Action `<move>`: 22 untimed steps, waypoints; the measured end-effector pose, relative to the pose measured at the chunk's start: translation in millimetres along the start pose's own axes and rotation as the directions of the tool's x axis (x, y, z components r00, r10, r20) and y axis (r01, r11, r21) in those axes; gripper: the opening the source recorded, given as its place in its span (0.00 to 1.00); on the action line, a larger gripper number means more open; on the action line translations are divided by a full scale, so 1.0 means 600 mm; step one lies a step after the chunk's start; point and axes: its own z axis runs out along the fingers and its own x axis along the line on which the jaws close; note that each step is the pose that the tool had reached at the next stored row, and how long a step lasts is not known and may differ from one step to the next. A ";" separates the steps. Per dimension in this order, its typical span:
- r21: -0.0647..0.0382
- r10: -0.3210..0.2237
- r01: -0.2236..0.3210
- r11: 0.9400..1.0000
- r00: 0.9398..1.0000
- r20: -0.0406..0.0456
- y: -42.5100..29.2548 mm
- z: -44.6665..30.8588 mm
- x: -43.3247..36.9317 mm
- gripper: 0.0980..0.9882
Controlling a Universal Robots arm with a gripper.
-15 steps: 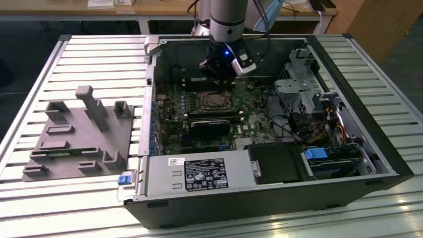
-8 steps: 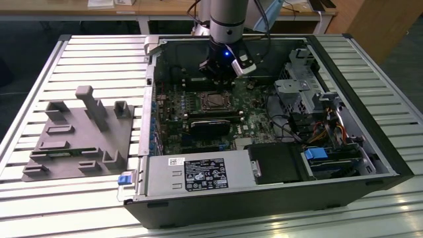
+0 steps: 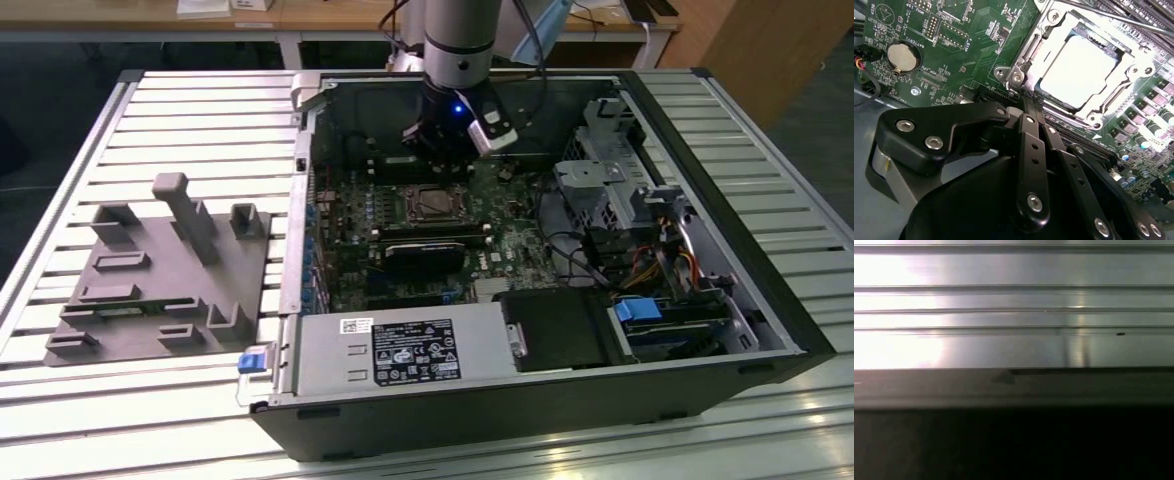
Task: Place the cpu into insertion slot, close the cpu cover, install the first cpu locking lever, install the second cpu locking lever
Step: 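Install the first cpu locking lever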
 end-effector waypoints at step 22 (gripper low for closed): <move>0.002 0.000 0.000 1.000 1.000 0.000 0.000 -0.014 -0.001 0.01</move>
